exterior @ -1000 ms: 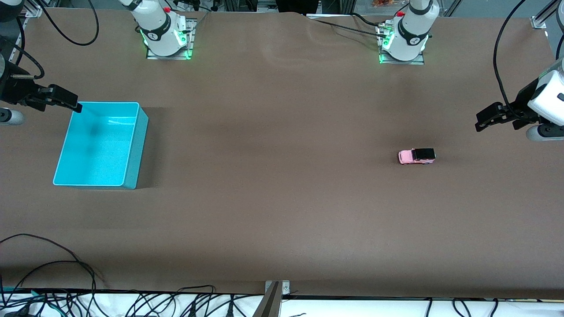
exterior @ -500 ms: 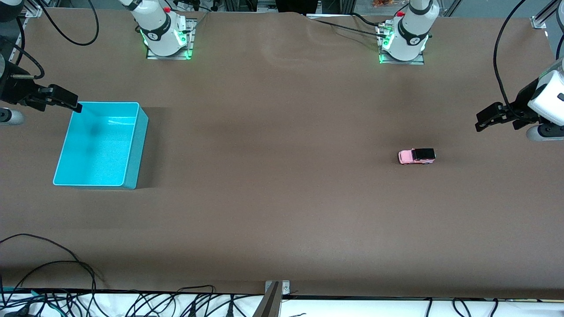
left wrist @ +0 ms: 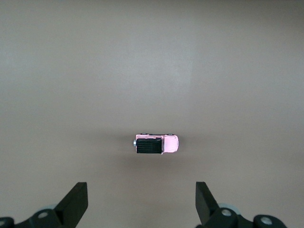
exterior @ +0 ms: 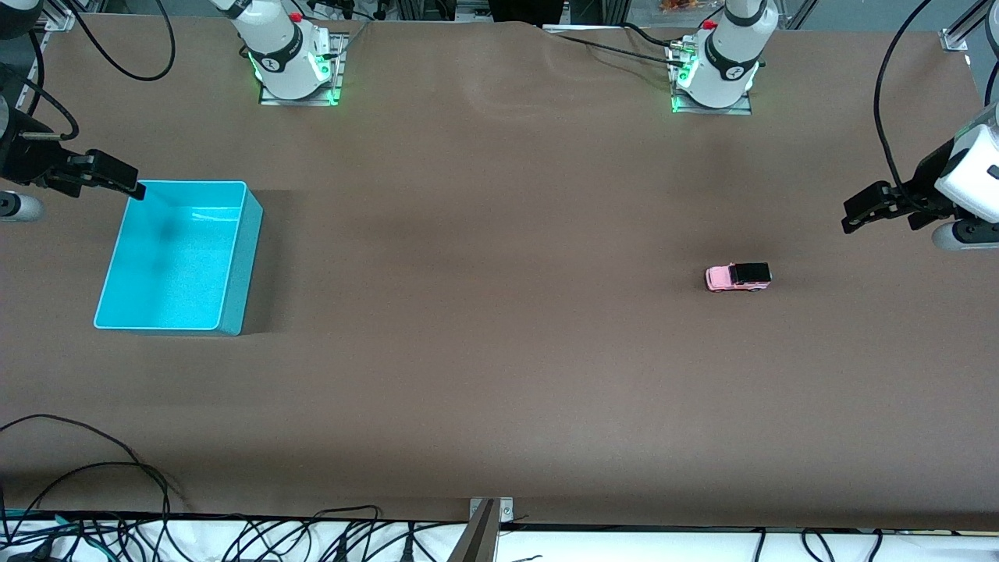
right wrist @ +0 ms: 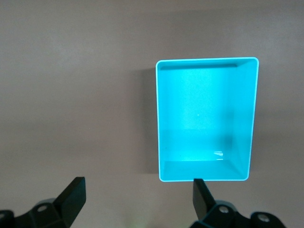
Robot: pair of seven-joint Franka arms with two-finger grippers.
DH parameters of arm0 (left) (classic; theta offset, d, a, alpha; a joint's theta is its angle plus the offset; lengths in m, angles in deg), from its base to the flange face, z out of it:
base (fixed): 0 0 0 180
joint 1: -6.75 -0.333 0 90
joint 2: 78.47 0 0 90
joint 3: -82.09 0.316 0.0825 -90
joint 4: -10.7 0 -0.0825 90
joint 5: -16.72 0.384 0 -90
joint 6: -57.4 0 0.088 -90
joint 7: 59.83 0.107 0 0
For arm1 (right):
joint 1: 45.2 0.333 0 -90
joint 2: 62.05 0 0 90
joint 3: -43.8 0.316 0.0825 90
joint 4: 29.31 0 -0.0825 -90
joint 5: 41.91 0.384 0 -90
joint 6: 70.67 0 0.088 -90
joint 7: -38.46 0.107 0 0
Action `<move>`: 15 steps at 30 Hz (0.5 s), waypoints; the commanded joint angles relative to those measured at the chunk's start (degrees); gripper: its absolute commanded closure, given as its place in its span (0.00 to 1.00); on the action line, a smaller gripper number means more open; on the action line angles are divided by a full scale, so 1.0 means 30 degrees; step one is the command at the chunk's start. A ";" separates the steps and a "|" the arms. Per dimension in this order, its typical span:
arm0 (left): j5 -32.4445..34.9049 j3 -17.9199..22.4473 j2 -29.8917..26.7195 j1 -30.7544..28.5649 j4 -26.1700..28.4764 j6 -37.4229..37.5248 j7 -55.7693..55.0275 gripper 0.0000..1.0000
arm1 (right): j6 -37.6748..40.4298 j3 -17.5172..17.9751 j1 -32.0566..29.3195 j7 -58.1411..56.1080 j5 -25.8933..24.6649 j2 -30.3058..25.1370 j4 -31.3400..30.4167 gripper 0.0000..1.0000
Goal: Wind and store pink jeep toy
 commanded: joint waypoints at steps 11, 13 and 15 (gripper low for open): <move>-0.0471 0.0118 0.0052 -0.0034 0.0049 0.0200 0.0425 0.00 | 0.0417 -0.0010 0.0007 0.0018 0.0057 0.0066 0.0436 0.00; -0.0471 0.0118 0.0053 -0.0034 0.0049 0.0200 0.0396 0.00 | 0.0446 -0.0039 -0.0023 -0.0040 0.0057 0.0037 0.0436 0.00; -0.0471 0.0148 0.0053 -0.0034 -0.0009 0.0200 0.0309 0.00 | 0.0592 -0.0039 -0.0052 -0.0041 0.0057 -0.0051 0.0436 0.00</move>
